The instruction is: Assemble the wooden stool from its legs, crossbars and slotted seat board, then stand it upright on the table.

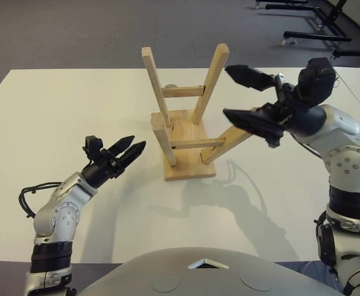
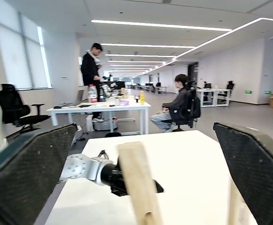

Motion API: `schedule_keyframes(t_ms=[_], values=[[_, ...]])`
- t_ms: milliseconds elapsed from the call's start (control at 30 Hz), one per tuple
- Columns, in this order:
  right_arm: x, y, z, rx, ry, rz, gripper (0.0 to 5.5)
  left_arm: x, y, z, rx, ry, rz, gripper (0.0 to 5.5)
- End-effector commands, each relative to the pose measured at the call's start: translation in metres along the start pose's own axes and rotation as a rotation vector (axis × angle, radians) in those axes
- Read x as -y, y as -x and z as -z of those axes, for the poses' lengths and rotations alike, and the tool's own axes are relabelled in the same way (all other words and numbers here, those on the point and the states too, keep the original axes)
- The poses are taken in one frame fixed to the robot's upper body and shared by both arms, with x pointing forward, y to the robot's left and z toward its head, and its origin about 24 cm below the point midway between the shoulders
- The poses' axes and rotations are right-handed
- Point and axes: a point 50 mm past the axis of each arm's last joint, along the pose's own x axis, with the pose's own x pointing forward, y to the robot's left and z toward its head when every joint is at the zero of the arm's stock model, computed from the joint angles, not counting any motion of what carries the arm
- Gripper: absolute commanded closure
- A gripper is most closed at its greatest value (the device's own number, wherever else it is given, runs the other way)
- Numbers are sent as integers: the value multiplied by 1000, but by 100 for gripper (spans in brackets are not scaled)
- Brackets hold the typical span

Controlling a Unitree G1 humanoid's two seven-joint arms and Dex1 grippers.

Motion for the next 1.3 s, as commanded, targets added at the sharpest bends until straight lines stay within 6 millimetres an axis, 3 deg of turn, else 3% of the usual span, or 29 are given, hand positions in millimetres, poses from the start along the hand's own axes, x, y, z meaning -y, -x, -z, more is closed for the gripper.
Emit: schedule_keyframes(t_ms=[33,233,333,400,467,533,633,667,800,933,1000,1067,1167,1233,1300], values=[[7,-6,-7,101,-25,17,13,-3,-1,1,-9,-8,-11,205],[1,-3,-63,433,2,-49,13,-1,-1,5,9,8,-16,205],[21,17,-76,465,72,92,13,-2,0,5,19,9,-20,205],[47,34,-62,355,132,294,13,-2,1,4,21,8,-20,205],[68,46,-35,182,201,470,13,-3,1,2,19,5,-17,205],[74,49,-3,25,232,502,13,-4,1,-1,13,-1,-15,205],[60,46,40,-140,216,417,13,-9,4,-7,15,-17,-38,205],[48,43,50,-164,168,344,13,-11,7,-10,14,-23,-48,205],[-1,36,63,-247,-42,89,13,-35,40,-27,22,-75,-190,205],[1,37,51,-273,-4,128,13,-64,105,-40,50,-85,-429,205],[3,46,45,-290,1,142,13,-65,115,-36,61,-77,-462,205],[4,58,35,-294,7,147,13,-60,113,-31,66,-71,-453,205],[19,88,-1,-201,59,226,13,-44,98,-21,61,-57,-372,205],[42,107,-43,97,124,370,13,-35,85,-15,67,-48,-317,205],[62,116,-53,155,197,497,13,-27,72,-9,62,-37,-268,205]])
